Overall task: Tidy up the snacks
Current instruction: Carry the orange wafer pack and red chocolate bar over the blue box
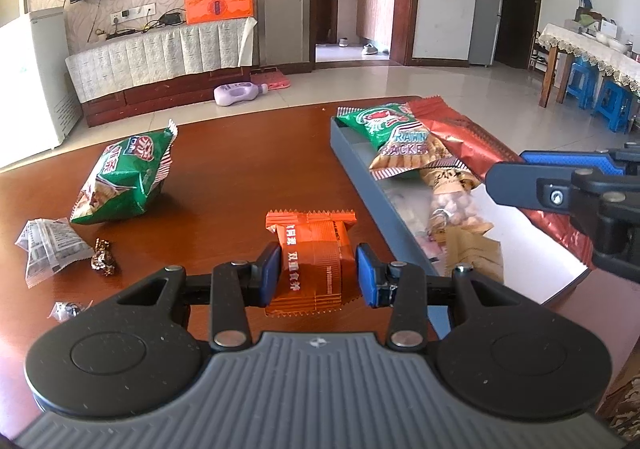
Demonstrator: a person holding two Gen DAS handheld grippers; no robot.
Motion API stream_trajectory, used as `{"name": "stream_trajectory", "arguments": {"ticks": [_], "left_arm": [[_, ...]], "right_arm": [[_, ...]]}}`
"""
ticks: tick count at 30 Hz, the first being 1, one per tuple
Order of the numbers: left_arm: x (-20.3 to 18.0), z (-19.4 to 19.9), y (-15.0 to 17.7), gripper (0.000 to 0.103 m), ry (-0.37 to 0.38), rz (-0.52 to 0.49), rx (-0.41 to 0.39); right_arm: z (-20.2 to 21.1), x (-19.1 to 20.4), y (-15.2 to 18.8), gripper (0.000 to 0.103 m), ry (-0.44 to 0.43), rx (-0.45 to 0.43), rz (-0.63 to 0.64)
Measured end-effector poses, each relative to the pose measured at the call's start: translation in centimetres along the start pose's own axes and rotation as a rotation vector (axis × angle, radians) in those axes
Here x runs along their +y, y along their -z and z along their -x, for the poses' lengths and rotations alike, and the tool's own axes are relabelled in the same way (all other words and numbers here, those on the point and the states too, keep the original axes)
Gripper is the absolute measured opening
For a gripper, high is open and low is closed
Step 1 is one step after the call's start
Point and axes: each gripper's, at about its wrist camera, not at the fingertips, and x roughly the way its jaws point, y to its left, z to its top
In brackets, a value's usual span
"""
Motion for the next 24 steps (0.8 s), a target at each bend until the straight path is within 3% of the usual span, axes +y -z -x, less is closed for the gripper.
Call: {"name": "stream_trajectory", "arguments": {"ticks": [24], "left_arm": [[-3.0,-0.5,-0.5,0.046,0.064,-0.027,-0.019]], "right_arm": [[0.3,-2.1,0.3,0.024,0.046,-0.005,-0.037]]}}
